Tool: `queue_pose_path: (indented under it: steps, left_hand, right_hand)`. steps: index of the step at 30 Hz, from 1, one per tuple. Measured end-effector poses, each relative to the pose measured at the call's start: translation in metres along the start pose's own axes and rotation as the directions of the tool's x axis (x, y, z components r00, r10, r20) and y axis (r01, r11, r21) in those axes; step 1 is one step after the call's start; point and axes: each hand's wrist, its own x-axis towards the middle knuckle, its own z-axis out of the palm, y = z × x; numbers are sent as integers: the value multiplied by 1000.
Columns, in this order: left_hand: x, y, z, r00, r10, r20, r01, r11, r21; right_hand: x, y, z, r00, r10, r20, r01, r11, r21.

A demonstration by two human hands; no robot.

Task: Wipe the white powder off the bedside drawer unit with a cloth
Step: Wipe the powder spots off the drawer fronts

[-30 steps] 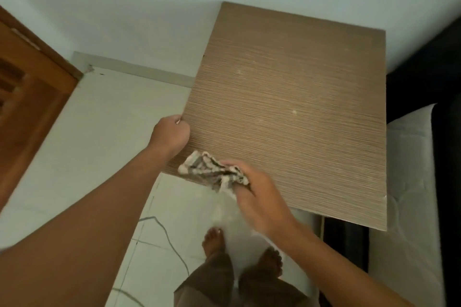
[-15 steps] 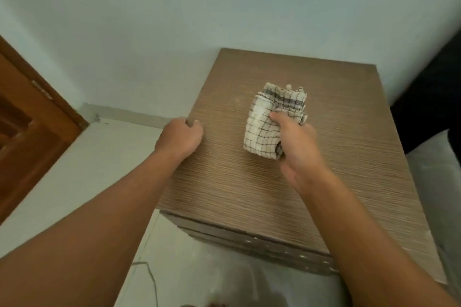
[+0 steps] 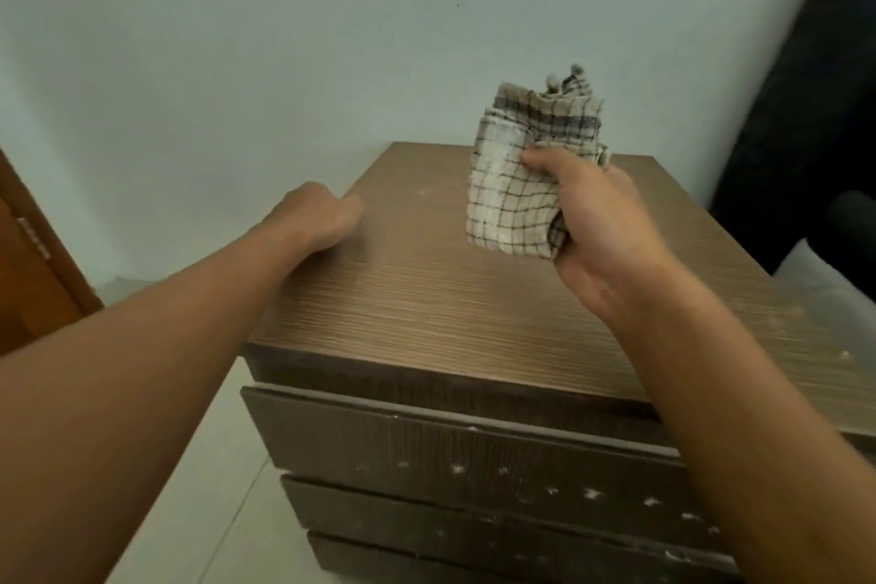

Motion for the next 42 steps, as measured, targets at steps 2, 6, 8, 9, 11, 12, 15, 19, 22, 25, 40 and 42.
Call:
queue_pose_path:
  steps: [2,6,8,9,11,12,15,19,22,25,40,42]
  left_hand:
    - [-13,-3,-2,1000,2,-24,-2,1000,-20]
    - [-51,-16,-5,998,2,-68,-4,999,-39]
    - [-75,-25,-7,992,2,-122,-8,999,-51]
    - [-86,-29,-8,986,1,-167,-13,997,-76]
    - [-107,-37,-12,964,-22,-267,-31,980,-195]
    - [-118,-42,-12,949,-53,-310,-37,960,-279]
    - [-154,-62,-2,919,-161,-359,-48,860,-508]
    - [-192,-99,35,940,-108,-323,-66,874,-482]
    - [-197,-116,53,971,-93,-218,-31,862,-506]
    - [-187,-109,47,962,-224,-159,77,778,-624]
    - [-189,-98,60,897,-359,-259,65,686,-725]
    - [-190,-101,59,903,-350,-250,65,685,-726]
  right_hand:
    - [-17,0,-6,999,-41,-23,42,999,25]
    - [-54,-4,-12,993,-83,-82,90,993,78]
    - [-77,-3,-15,992,-70,-107,79,993,90]
    - [-89,-1,-17,991,-61,-118,72,993,91]
    - [-114,3,-21,989,-42,-142,56,994,96]
    - [-127,5,-23,988,-28,-154,46,993,112]
    - [-164,11,-32,984,23,-175,16,975,220]
    - [-207,26,-52,978,88,-188,-31,959,283]
    - [-226,42,-69,959,68,-275,-11,979,203]
    - [-234,56,-90,872,-185,-453,81,967,-240]
    - [-207,55,-160,821,-546,-166,-18,266,-964]
    - [-205,53,-161,839,-530,-125,-27,188,-982]
